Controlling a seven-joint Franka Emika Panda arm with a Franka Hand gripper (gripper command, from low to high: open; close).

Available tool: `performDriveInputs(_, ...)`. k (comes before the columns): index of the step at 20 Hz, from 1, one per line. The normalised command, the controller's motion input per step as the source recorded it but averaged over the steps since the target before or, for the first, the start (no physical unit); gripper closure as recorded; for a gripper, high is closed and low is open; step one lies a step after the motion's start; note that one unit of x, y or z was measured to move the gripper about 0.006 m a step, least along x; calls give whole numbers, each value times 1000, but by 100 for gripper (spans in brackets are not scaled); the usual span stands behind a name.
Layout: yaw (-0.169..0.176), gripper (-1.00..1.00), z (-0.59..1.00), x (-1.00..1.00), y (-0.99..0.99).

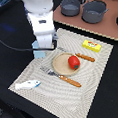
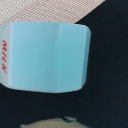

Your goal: Interact with the objects in diverse but meaningful ways.

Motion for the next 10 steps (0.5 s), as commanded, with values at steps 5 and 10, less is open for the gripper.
performDriveInputs(5, -20, -100, -399, -191, 0)
performDriveInputs(10, -7, -100, -430, -183, 14)
